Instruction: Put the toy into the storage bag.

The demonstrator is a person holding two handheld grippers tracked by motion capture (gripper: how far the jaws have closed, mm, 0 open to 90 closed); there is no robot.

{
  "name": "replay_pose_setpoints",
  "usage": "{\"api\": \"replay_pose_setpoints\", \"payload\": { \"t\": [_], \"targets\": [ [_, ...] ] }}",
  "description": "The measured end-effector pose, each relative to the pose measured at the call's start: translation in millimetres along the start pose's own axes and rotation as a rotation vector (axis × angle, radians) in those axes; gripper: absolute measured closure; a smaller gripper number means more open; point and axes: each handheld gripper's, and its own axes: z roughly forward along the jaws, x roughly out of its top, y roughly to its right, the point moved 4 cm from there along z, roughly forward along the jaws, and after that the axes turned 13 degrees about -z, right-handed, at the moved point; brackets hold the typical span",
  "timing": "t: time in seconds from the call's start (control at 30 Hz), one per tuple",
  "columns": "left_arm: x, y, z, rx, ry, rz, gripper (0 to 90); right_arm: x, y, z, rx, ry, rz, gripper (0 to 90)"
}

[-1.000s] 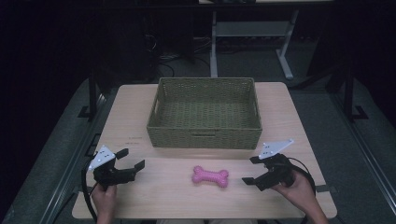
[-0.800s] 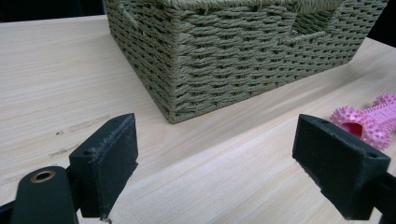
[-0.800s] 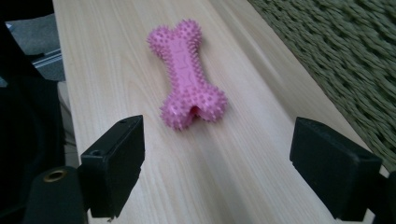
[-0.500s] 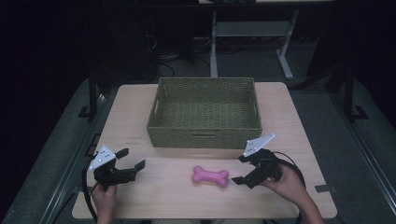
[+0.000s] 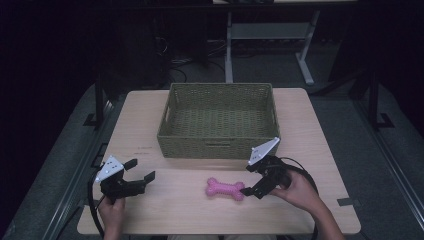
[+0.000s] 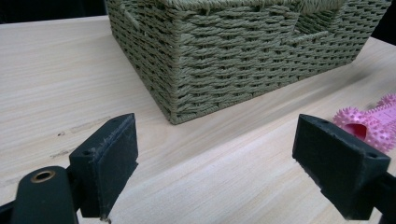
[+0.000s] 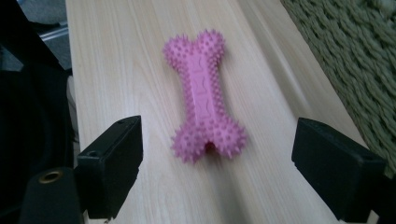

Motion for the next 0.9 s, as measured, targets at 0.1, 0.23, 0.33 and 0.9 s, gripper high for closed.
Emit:
{"api": "replay_pose_setpoints", "payload": {
  "t": [0.1, 0.23, 0.33, 0.9],
  "targets": [
    [0.1, 0.2, -0.3, -0.002, 0.000, 0.005, 13.7, 4.2, 0.8, 4.2, 0.006, -0.015, -0.010, 16.0],
    [0.0, -0.7, -0.7, -0.005, 0.002, -0.007, 13.7, 13.8, -1.5, 8.1, 0.024, -0.021, -0.030, 15.9],
    [0.4, -0.8, -1.1, -0.001, 0.002, -0.003, 13.7, 19.5, -1.6, 10.2, 0.030, -0.030, -0.044, 15.8],
    [0.4, -0.8, -0.6, -0.003, 0.005, -0.010, 13.7, 35.0, -1.3, 35.9, 0.084, -0.111, -0.093, 19.4]
  ]
}}
